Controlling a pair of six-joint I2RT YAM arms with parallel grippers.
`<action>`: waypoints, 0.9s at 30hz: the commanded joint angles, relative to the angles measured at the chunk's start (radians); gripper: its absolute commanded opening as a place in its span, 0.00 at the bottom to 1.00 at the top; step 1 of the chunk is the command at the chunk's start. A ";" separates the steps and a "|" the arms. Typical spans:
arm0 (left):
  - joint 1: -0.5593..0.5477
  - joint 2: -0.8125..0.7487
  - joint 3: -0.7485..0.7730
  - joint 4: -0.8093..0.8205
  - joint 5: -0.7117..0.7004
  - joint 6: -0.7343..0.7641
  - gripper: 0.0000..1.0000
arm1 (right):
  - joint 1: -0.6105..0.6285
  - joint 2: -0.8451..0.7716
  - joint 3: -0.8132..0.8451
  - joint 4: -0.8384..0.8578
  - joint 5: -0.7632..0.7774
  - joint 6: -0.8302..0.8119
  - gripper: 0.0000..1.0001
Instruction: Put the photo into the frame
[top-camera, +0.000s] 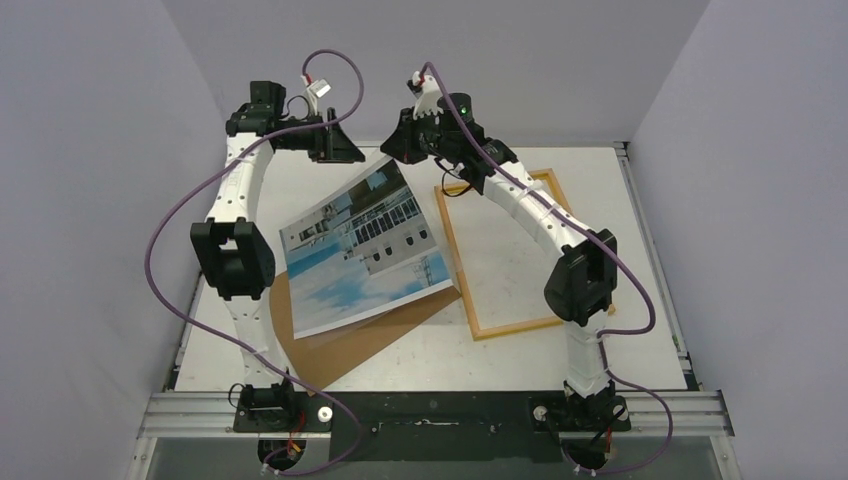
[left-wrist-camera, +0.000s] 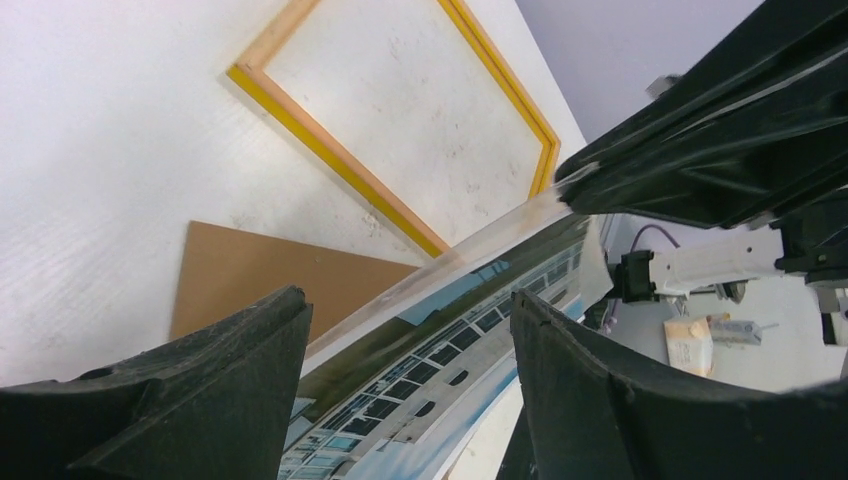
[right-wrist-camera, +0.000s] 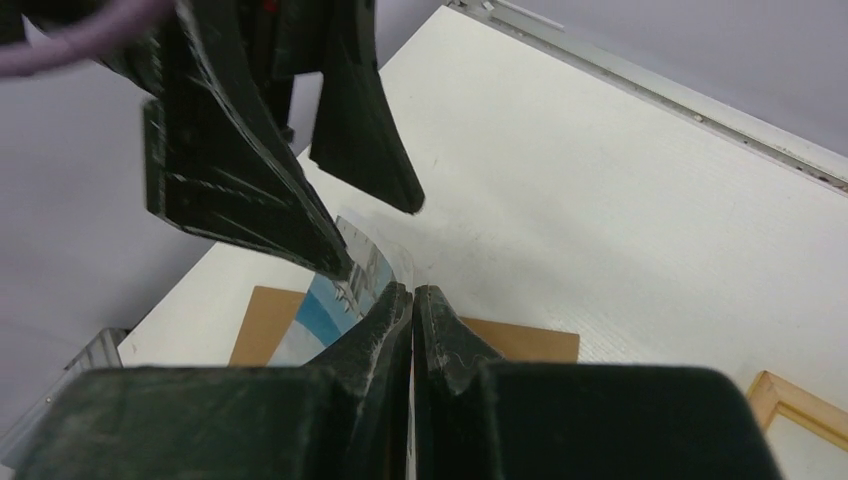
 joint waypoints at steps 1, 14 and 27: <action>-0.070 -0.103 -0.103 0.105 -0.021 0.074 0.72 | -0.004 -0.104 0.009 0.094 -0.053 0.032 0.00; -0.070 -0.134 -0.161 0.208 0.040 0.129 0.54 | -0.017 -0.108 -0.071 0.133 -0.125 0.104 0.00; -0.067 -0.123 -0.120 0.209 0.185 0.114 0.13 | -0.021 -0.110 -0.116 0.179 -0.124 0.149 0.00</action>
